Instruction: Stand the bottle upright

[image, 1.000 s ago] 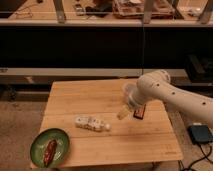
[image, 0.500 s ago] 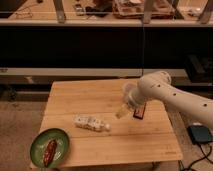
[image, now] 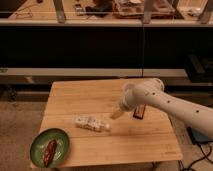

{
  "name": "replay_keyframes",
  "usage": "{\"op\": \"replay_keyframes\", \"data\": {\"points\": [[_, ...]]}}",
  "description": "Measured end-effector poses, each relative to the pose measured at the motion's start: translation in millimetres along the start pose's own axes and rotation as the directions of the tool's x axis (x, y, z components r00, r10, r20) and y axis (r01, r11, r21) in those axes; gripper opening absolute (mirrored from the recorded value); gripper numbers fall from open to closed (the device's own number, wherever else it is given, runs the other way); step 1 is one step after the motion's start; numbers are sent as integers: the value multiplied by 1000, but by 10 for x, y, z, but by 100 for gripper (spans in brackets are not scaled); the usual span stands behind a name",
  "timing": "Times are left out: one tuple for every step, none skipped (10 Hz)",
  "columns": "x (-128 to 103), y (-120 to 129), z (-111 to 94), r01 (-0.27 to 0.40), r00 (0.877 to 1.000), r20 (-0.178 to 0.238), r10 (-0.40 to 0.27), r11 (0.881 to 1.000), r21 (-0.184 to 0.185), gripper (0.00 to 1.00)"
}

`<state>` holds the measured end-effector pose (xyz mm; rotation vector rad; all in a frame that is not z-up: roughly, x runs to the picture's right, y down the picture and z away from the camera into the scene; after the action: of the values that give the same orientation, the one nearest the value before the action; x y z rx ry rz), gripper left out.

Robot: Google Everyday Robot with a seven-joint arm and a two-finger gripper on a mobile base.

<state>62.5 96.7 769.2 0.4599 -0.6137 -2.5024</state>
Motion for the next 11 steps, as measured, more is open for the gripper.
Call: {"op": "replay_keyframes", "data": {"points": [[-75, -10, 68, 42, 999, 11, -42, 999, 2, 72], [-191, -33, 152, 97, 995, 31, -97, 995, 14, 72], [-221, -40, 176, 114, 993, 37, -114, 993, 17, 72], [-227, -42, 182, 117, 992, 38, -118, 993, 18, 72], [-228, -42, 181, 117, 992, 38, -118, 993, 18, 72], [-231, -43, 181, 118, 992, 40, -118, 993, 19, 72], [-235, -49, 186, 121, 992, 41, -122, 992, 20, 72], [-269, -154, 303, 138, 989, 48, -140, 989, 49, 72], [-286, -269, 432, 156, 986, 53, -161, 985, 78, 72], [-323, -362, 548, 168, 983, 59, -175, 980, 105, 72], [-351, -421, 631, 174, 981, 62, -182, 977, 123, 72]]}}
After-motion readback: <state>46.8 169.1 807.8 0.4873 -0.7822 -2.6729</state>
